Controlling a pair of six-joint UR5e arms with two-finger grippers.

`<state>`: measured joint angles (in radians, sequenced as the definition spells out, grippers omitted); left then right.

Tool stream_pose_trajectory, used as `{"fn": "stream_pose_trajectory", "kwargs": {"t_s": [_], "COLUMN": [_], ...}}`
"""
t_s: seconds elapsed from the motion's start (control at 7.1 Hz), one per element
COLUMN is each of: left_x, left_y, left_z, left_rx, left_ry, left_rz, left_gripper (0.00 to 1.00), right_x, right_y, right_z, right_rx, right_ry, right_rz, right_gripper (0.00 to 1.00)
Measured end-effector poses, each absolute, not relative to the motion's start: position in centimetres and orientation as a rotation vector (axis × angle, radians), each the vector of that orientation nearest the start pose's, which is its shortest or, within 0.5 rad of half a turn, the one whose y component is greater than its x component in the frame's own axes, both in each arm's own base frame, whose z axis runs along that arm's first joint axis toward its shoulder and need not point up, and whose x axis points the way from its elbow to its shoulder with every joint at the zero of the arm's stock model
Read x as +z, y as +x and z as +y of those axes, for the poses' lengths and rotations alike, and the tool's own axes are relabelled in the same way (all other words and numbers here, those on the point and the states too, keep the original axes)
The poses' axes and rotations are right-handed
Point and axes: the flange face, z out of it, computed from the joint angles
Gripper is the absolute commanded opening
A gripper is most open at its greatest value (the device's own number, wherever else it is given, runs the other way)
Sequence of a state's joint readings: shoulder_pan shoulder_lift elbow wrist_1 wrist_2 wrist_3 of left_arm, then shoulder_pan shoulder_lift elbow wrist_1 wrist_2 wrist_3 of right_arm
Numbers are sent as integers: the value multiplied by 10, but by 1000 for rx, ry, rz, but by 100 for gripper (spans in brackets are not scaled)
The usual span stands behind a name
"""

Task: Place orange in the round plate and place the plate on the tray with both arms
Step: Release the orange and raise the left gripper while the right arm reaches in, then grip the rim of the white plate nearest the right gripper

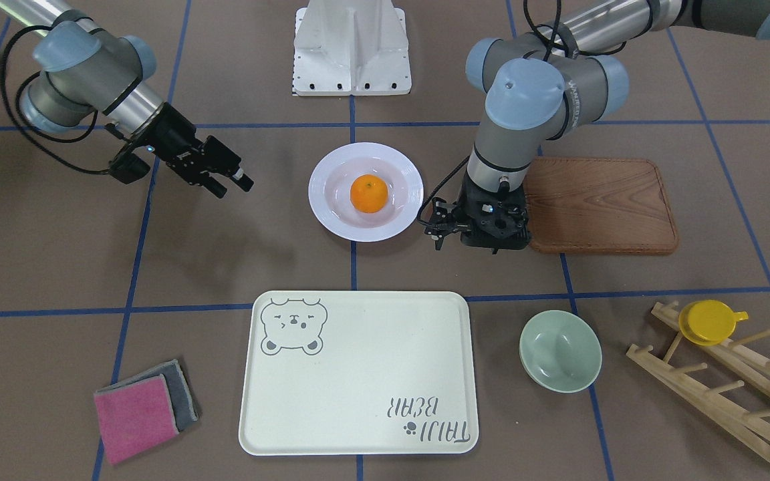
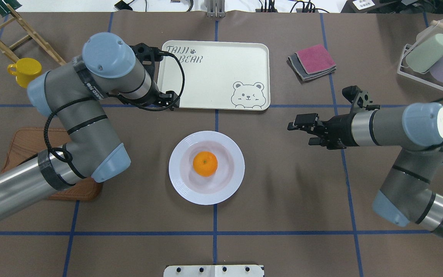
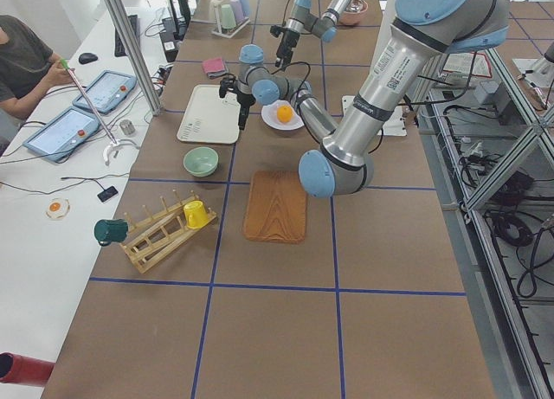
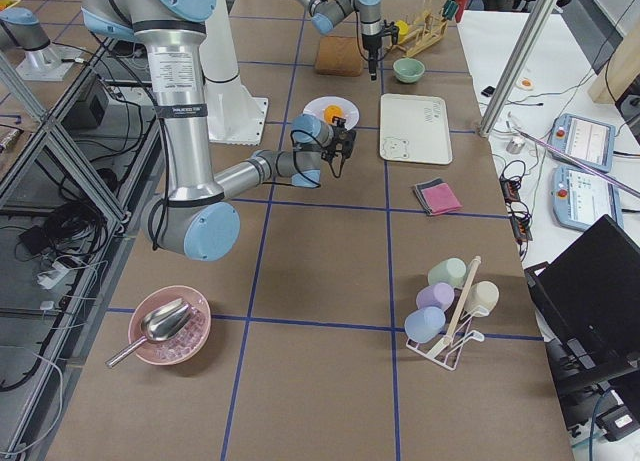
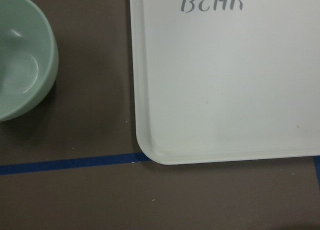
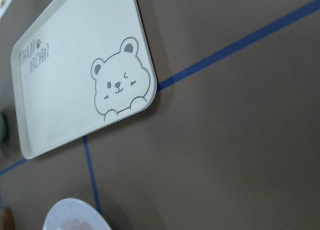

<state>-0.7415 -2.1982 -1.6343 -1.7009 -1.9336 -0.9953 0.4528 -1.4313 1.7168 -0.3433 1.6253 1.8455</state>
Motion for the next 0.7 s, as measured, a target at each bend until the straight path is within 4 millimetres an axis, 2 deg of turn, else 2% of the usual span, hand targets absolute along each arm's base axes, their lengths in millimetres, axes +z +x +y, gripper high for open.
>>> {"fn": "stream_pose_trajectory", "kwargs": {"t_s": [0.14,0.28,0.56,0.7], "left_x": [255,262,266,265], "left_y": [421,405,392,390], "left_z": [-542,-546,-550,-552], "left_rx": [-8,5,17,16], "left_ry": [221,229,241,244], "left_rz": [855,852,849,849], "left_gripper": [100,100,100,100], "right_x": [371,366,353,341], "right_y": [-461,-483,-508,-518], "right_z": [-318,-296,-273,-272], "right_rx": [596,622,689,748], "right_ry": [109,118,168,184], "right_rz": [-1584,-1607,-1639,-1663], "right_gripper": [99,99,98,97]}}
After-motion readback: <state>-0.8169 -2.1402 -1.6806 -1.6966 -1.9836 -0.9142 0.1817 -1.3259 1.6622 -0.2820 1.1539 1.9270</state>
